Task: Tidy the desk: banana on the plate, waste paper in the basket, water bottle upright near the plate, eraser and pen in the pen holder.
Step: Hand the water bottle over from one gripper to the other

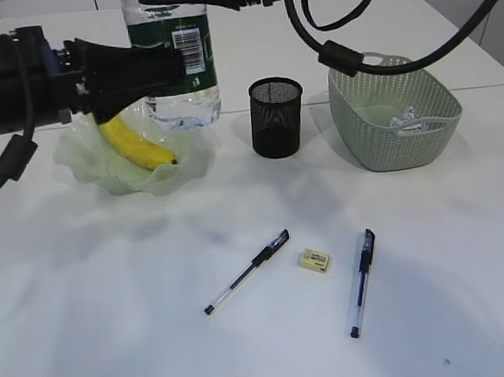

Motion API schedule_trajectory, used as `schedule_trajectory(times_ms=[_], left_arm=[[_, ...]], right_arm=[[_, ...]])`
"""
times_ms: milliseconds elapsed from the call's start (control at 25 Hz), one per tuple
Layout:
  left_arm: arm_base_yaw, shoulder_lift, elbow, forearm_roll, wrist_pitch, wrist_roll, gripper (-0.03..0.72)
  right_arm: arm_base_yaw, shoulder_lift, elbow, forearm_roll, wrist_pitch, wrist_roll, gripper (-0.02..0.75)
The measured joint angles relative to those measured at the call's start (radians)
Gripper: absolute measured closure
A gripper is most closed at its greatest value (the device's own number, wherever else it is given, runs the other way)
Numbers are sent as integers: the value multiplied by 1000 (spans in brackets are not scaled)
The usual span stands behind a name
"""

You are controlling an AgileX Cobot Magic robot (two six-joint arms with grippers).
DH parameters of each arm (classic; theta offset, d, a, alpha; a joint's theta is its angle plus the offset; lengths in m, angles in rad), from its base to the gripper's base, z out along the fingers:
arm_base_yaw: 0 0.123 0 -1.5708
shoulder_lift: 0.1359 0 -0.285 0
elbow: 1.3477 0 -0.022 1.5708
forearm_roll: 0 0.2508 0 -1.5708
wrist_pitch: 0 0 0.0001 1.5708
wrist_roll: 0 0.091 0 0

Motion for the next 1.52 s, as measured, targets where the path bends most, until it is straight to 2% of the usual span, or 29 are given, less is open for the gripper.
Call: schedule_trajectory(times_ms=[320,1520], left_arm=[[-53,46,-76,8,3,-4,75],[-75,46,-88,-28,25,-6,95]], right_arm=[[0,0,0,0,2,1,336],[0,0,0,6,2,18,337]])
